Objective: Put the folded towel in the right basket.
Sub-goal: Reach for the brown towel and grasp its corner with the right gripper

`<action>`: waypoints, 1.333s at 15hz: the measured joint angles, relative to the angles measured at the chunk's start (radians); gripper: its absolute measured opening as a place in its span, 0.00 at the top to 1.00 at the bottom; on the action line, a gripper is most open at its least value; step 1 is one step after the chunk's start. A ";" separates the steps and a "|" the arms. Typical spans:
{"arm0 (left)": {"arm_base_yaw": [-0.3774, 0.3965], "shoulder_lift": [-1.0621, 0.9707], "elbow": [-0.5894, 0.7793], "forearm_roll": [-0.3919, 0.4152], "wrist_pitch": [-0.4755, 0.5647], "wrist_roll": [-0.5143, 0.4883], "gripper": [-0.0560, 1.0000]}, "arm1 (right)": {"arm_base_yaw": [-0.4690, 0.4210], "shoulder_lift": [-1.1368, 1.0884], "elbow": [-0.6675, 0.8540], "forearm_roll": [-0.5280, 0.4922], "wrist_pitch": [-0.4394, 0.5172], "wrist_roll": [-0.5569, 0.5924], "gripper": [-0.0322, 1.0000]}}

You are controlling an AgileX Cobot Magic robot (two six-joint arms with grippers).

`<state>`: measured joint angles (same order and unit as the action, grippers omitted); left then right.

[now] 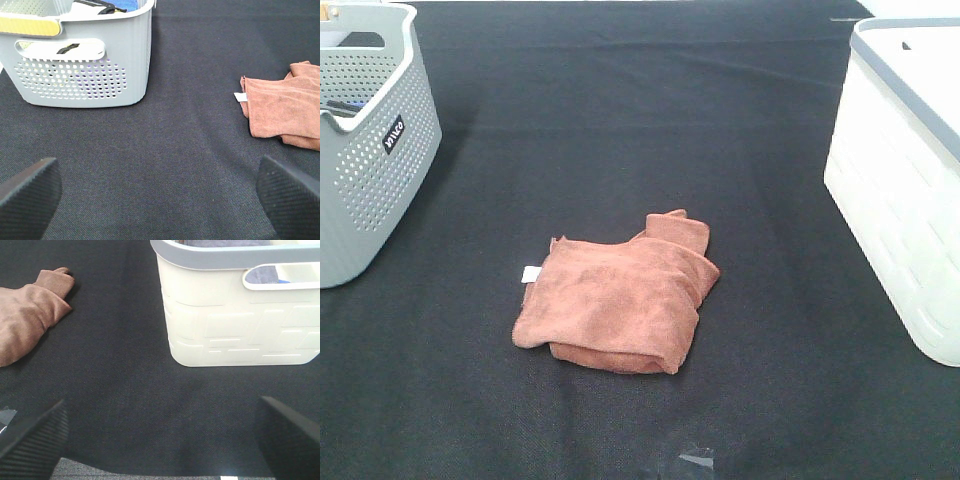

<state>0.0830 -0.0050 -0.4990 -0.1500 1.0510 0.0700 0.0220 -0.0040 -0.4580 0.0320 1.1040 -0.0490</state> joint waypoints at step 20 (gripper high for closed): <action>0.000 0.000 0.000 0.000 0.000 0.000 0.01 | 0.000 0.000 0.000 0.000 0.000 0.000 0.03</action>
<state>0.0830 -0.0050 -0.4990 -0.1500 1.0510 0.0700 0.0220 -0.0040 -0.4580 0.0320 1.1040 -0.0490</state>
